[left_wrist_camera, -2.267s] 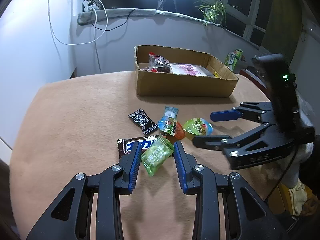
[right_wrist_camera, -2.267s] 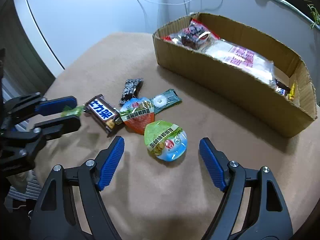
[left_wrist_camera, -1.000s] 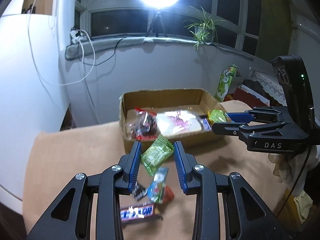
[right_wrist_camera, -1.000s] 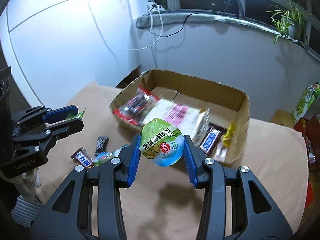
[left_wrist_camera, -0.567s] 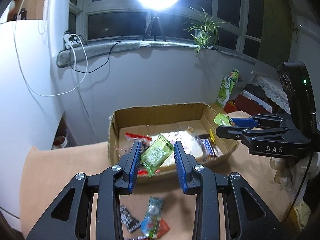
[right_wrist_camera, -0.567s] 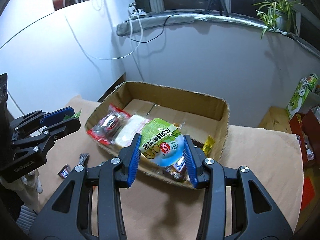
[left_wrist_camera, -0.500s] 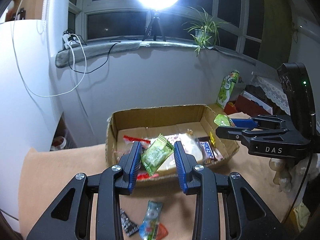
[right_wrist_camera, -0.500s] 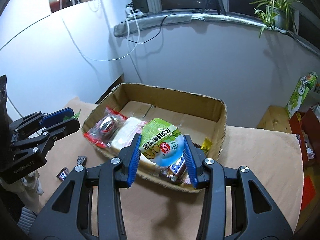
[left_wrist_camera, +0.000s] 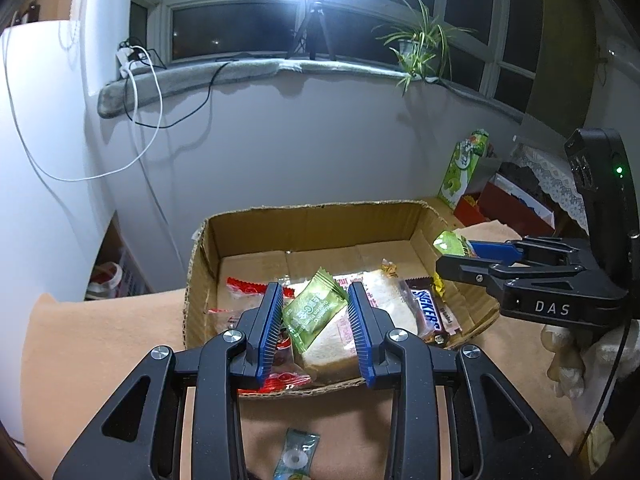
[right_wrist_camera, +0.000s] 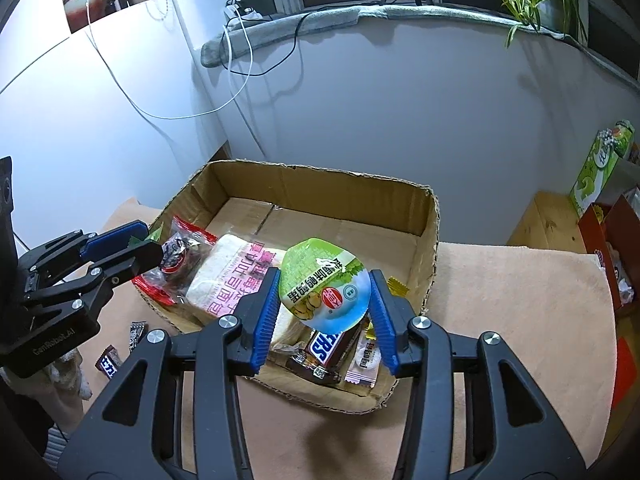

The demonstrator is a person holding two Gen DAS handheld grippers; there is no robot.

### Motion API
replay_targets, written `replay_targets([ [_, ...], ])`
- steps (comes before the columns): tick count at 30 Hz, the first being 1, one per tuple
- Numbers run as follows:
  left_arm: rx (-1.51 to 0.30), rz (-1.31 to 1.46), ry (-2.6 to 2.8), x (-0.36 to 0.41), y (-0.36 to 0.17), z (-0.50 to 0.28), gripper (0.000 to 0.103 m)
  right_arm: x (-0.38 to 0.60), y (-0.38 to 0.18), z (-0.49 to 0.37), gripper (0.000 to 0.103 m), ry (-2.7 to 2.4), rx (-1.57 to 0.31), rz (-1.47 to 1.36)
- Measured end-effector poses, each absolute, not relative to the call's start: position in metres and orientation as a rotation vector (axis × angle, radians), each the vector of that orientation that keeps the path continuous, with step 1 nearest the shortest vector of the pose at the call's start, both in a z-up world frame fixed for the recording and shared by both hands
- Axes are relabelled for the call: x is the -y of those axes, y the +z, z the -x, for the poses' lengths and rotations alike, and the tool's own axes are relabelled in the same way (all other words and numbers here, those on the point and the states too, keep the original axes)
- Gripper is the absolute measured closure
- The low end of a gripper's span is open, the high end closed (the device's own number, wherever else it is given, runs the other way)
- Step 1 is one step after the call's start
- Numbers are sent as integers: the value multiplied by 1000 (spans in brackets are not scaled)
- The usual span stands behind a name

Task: Organize snacks
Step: 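Open both grippers to drop the candies into the box, then withdraw both grippers back toward the remaining candies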

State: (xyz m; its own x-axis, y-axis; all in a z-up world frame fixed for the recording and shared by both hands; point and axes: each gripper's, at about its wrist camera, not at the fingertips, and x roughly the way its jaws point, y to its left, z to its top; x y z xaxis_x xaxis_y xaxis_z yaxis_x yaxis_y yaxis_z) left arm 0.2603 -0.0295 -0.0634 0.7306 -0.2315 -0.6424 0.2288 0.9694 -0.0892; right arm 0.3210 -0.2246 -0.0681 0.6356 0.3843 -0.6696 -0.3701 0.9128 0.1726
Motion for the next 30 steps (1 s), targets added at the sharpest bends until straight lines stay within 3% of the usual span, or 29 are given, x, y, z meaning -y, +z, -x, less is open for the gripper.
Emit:
replay_targets([
  [7, -705, 2, -245, 30, -63, -262, 68, 224, -68, -320, 56, 424, -766, -9],
  [8, -706, 0, -243, 30, -64, -263, 68, 224, -68, -319, 52, 420, -764, -4],
  [10, -705, -3, -238, 30, -64, -263, 60, 224, -65, -317, 34, 413, -748, 0],
  [11, -702, -5, -233, 30, -63, -262, 58, 224, -64, -316, 32, 410, -741, 2],
  [30, -654, 2, -228, 18, -40, -232, 53, 219, -43, -282, 31, 420, -710, 27],
])
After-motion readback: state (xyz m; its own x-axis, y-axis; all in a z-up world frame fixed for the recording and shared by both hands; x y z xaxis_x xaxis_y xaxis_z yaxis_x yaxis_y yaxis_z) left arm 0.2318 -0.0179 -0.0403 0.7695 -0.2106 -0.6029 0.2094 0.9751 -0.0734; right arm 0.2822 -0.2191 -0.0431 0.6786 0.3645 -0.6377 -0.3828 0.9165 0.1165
